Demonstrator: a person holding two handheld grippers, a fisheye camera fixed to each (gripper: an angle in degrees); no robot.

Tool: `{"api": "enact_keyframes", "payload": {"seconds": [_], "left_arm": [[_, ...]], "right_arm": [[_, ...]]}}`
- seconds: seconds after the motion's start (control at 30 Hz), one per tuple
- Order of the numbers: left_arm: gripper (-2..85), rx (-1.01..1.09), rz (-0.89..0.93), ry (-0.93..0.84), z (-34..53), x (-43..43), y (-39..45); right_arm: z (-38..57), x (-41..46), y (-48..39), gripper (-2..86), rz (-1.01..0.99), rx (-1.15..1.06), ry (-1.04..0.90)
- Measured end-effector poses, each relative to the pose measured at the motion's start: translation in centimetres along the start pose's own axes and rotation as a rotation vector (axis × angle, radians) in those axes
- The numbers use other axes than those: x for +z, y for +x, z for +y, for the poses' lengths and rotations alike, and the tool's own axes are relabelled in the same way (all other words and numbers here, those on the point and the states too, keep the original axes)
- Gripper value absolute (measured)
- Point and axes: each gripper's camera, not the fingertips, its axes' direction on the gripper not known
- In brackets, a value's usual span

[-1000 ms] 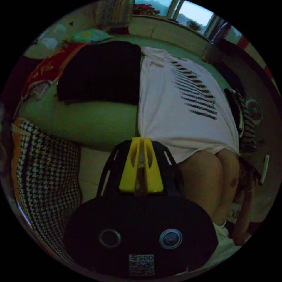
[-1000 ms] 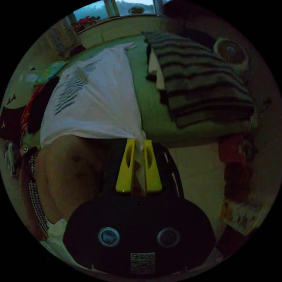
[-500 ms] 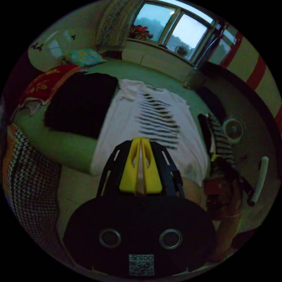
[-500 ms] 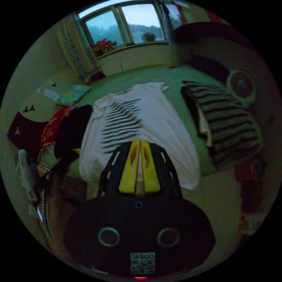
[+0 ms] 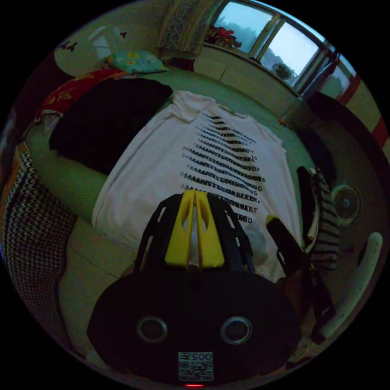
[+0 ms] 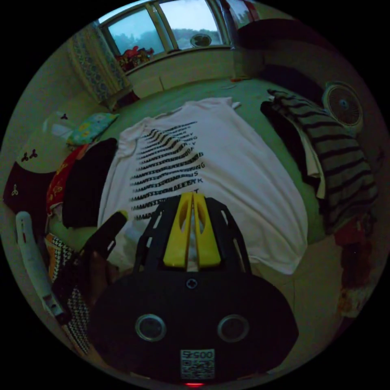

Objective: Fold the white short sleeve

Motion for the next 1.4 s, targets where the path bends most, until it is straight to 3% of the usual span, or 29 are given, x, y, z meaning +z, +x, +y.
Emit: {"api": "enact_keyframes", "payload": {"seconds": [0.37,1.4], "left_arm": [[-0.4,0.162,-0.175,-0.065,4.6,2.7,6.2],[-0.4,0.059,0.006,-0.12,8.3,5.6,6.9]], "right_arm": [[2.1,2.9,-2.4,-1.2,0.118,-0.059,-0.08],[4.8,7.5,-4.4,-1.0,0.009,-0.187,-0.108]]}}
